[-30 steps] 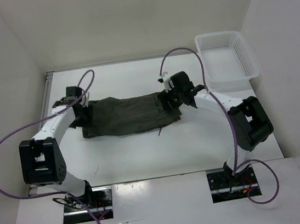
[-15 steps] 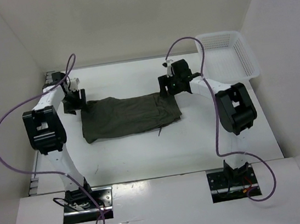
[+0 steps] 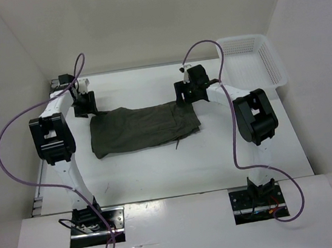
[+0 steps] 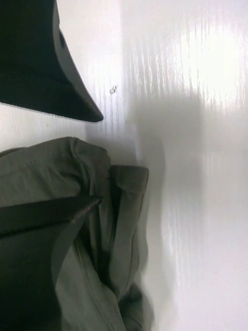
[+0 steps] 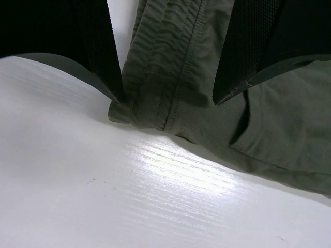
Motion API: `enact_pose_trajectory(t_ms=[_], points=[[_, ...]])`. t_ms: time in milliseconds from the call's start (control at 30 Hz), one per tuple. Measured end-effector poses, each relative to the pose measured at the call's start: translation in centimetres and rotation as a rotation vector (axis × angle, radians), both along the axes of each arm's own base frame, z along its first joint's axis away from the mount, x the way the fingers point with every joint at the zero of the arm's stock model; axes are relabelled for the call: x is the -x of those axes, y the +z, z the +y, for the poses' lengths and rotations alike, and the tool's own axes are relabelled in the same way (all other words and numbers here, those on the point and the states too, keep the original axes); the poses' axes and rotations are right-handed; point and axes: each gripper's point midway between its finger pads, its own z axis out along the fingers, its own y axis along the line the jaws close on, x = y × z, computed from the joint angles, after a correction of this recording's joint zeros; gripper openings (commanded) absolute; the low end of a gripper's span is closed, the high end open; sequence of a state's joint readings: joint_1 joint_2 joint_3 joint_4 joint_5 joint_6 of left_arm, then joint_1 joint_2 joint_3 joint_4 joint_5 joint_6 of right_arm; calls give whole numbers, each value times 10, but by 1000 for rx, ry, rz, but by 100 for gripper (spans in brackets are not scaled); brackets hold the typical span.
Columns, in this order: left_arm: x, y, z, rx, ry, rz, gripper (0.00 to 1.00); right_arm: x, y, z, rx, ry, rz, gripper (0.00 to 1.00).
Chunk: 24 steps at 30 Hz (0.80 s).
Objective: Fold and stack the shorts
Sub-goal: Fold the shorts
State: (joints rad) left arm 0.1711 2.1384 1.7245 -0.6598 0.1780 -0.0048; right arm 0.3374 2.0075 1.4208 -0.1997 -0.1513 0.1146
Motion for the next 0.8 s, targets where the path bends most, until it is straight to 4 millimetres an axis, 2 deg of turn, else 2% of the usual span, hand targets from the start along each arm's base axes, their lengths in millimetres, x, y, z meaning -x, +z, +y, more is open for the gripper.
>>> enact_pose_trajectory(t_ms=[33, 100, 367, 500, 667, 700, 733, 767, 800], points=[[0, 0, -1, 5, -2, -1, 53, 0, 0, 0, 1, -1, 0, 76], [0, -2, -3, 18, -9, 6, 48, 0, 0, -1, 2, -2, 0, 74], [8, -15, -8, 43, -17, 63, 48, -1, -1, -3, 8, -5, 0, 74], [8, -17, -10, 52, -19, 66, 43, -1, -1, -4, 13, 0, -2, 76], [11, -21, -16, 87, -30, 84, 18, -1, -11, -5, 32, 11, 8, 77], [13, -21, -18, 99, -36, 88, 8, -1, -14, -5, 37, 13, 13, 74], [14, -22, -20, 109, -36, 94, 4, -2, -18, -5, 41, 17, 20, 68], [15, -23, -22, 120, -42, 100, 2, -3, -21, -5, 47, 20, 25, 53], [16, -24, -22, 129, -43, 103, 0, -4, -24, -5, 51, 24, 28, 44]])
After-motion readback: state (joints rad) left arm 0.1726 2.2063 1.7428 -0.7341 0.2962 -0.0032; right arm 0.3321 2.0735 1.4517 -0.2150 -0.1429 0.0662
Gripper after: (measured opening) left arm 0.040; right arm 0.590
